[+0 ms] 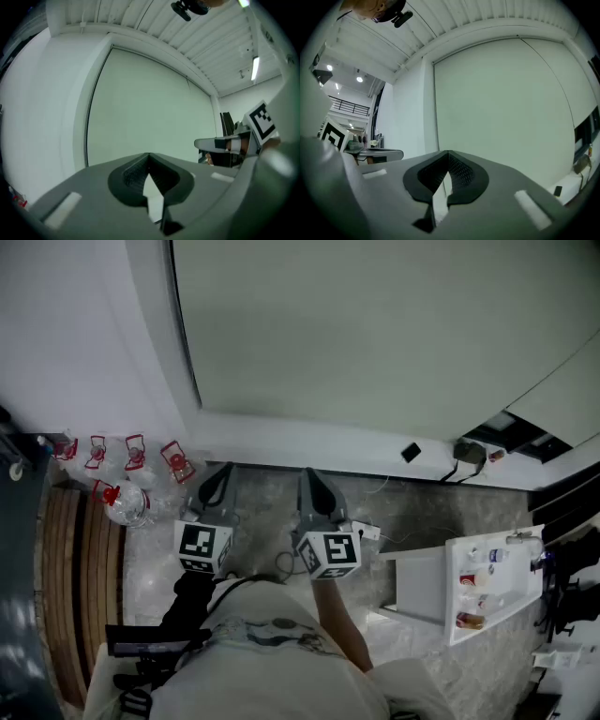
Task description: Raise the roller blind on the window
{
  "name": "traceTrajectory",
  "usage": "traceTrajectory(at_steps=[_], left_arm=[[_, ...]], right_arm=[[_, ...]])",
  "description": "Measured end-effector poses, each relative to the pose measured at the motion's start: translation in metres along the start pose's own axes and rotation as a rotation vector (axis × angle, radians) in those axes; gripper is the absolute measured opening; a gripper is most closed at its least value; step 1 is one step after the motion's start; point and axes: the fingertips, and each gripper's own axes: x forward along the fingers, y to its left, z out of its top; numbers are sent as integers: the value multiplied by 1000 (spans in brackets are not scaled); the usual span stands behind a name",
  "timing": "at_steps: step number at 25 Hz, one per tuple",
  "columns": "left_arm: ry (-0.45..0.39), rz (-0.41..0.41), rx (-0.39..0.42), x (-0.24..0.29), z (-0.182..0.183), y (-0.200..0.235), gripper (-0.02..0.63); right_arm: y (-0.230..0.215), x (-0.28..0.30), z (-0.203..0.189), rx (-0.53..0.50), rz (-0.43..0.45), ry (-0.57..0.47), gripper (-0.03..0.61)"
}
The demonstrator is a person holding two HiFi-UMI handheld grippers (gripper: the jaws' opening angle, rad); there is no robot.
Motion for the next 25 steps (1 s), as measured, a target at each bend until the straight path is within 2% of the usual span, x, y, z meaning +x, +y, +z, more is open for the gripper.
traceTrajectory(at_steps=[11, 15, 19, 25], left_arm=[[7, 28, -27, 4, -1, -1, -3], [15, 76, -40, 2, -6, 0, -3], [39, 132, -56, -6, -19, 3, -3], [70, 178, -53, -11, -28, 19, -3]], right_arm=[[-9, -7, 4, -13, 25, 9, 2], [-27, -17, 6, -33, 40, 9, 2], [-47, -28, -1, -5, 40, 14, 2], [-45, -13, -18, 23, 72, 51, 3]])
